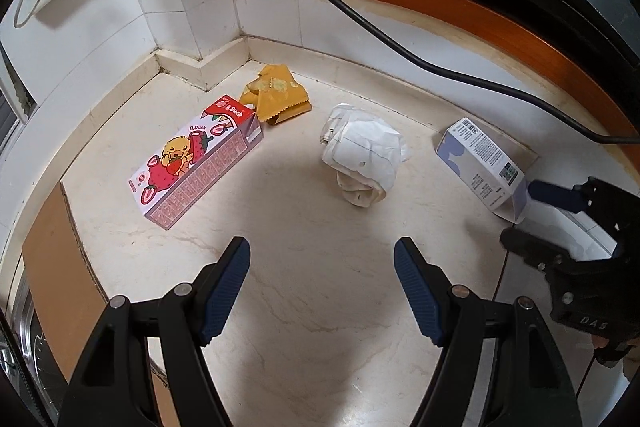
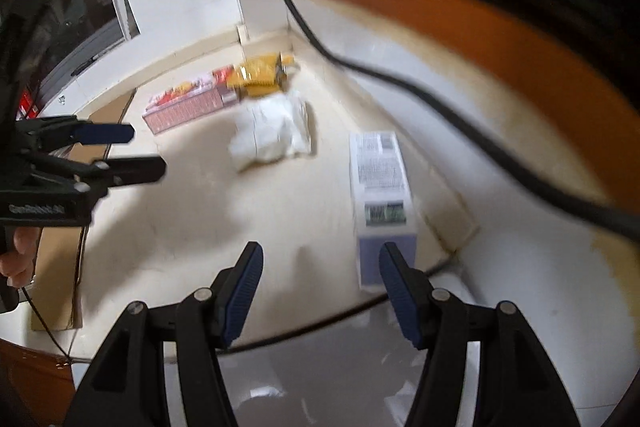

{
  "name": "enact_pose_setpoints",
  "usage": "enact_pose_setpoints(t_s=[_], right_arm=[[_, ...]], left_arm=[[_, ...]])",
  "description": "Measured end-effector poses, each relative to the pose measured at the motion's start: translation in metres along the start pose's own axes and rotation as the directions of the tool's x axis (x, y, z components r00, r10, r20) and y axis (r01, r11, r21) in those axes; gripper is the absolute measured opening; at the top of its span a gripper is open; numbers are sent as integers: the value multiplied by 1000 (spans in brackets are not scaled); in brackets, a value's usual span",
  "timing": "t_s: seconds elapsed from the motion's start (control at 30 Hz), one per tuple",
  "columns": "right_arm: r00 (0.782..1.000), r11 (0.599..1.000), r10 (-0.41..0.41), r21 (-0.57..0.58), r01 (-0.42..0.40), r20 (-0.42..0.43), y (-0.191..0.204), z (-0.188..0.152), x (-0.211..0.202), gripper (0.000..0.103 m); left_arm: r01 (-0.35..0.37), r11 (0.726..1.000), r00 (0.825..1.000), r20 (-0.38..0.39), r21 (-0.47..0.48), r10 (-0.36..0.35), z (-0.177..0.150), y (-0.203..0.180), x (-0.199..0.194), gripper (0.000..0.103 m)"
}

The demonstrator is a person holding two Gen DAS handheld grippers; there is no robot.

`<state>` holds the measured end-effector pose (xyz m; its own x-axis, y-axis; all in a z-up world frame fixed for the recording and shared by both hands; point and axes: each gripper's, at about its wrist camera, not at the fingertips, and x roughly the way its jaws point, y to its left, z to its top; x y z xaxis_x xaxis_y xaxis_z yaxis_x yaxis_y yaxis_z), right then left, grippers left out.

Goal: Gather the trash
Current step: 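Grasp the white tissue with the left gripper while the right gripper grasps the white-and-blue box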

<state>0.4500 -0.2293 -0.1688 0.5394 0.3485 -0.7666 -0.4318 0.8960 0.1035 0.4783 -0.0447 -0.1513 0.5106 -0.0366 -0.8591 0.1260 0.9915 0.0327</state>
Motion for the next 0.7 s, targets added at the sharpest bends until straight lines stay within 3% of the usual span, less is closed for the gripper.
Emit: enact_pose_setpoints(t_s=[0.3,0.7], right_arm=[[998,996,-56,72,54,35,-16,4,6,61],[996,989,-89,114,91,-26,-25,17,48,58]], left_arm=[[14,1000,1000,18,9,-14,9,1,3,73],[82,994,996,-13,-66,-83,35,9,41,73]])
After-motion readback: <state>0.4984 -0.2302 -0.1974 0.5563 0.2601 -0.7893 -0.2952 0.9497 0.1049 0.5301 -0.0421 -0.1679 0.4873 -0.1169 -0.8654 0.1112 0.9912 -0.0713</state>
